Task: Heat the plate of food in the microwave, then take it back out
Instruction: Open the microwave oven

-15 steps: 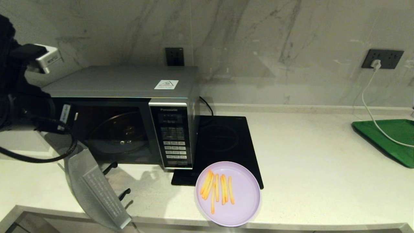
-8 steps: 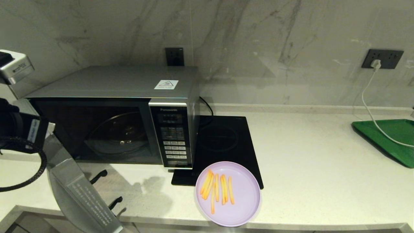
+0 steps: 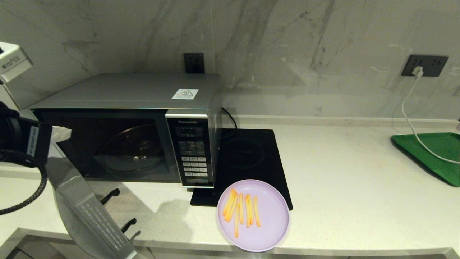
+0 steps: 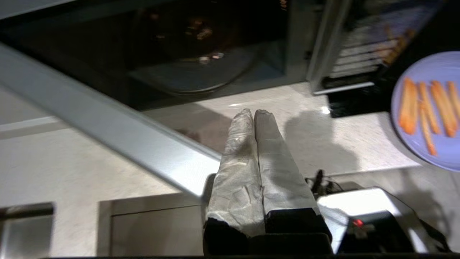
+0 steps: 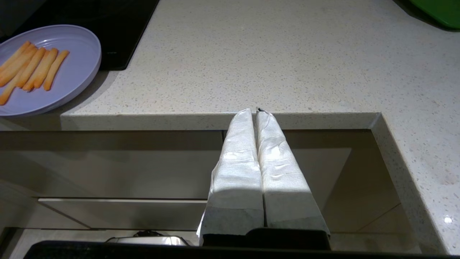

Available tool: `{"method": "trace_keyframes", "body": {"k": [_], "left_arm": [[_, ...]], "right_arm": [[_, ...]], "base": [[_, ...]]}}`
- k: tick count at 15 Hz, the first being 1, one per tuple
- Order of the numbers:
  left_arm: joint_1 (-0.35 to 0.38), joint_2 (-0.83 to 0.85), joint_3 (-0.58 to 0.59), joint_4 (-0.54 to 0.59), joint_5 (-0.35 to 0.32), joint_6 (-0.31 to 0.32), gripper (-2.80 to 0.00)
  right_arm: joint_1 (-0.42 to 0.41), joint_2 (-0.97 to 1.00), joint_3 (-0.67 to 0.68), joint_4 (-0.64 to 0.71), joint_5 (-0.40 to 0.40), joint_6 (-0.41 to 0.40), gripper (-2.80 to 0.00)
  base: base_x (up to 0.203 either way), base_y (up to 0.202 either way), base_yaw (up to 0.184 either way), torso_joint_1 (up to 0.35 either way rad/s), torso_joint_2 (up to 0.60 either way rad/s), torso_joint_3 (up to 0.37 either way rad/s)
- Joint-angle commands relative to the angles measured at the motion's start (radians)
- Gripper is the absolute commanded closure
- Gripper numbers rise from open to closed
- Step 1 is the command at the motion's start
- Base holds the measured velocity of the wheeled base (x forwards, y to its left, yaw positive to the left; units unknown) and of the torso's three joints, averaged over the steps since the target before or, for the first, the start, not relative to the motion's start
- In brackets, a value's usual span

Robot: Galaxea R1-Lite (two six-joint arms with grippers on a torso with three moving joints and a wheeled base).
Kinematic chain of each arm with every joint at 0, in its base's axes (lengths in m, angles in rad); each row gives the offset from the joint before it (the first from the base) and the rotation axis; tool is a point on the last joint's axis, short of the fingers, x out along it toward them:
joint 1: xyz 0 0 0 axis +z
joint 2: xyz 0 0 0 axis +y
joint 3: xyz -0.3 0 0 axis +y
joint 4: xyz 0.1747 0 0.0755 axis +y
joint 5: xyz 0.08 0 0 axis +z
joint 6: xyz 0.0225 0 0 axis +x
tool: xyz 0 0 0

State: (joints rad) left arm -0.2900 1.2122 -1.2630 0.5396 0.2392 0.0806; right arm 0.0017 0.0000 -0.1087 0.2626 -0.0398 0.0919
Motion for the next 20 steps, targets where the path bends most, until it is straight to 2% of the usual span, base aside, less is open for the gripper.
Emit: {"method": "trace_keyframes", "body": {"k": [1, 3, 5, 7, 12, 15, 20], "left_arm": [[-0.012, 0.05, 0.007, 0.003, -0.032, -0.02, 0.0], [-0.014, 0.088, 0.01, 0.002, -0.034, -0.079, 0.0], [-0.008, 0.105, 0.016, 0.003, -0.026, -0.106, 0.0], [-0.009, 0.093, 0.023, 0.005, -0.002, -0.105, 0.0], [0.003, -0.002, 0.11, 0.026, 0.128, -0.1, 0.0], [0.035, -0.039, 0.2, 0.037, 0.141, -0.102, 0.0], [0.121, -0.094, 0.238, 0.039, 0.146, -0.097, 0.0]], "right_arm": [[0.0, 0.0, 0.0, 0.001, 0.0, 0.0, 0.0], [0.0, 0.0, 0.0, 0.001, 0.0, 0.001, 0.0], [0.0, 0.0, 0.0, 0.001, 0.0, 0.0, 0.0], [0.0, 0.0, 0.0, 0.001, 0.0, 0.0, 0.0], [0.0, 0.001, 0.0, 0.001, 0.0, 0.0, 0.0], [0.0, 0.0, 0.0, 0.001, 0.0, 0.0, 0.0], [0.0, 0.0, 0.0, 0.001, 0.0, 0.0, 0.0]], "base": [[0.0, 0.0, 0.0, 0.0, 0.0, 0.0], [0.0, 0.0, 0.0, 0.0, 0.0, 0.0], [0.0, 0.0, 0.0, 0.0, 0.0, 0.0], [0.0, 0.0, 0.0, 0.0, 0.0, 0.0], [0.0, 0.0, 0.0, 0.0, 0.0, 0.0], [0.0, 0.0, 0.0, 0.0, 0.0, 0.0], [0.0, 0.0, 0.0, 0.0, 0.0, 0.0]]}}
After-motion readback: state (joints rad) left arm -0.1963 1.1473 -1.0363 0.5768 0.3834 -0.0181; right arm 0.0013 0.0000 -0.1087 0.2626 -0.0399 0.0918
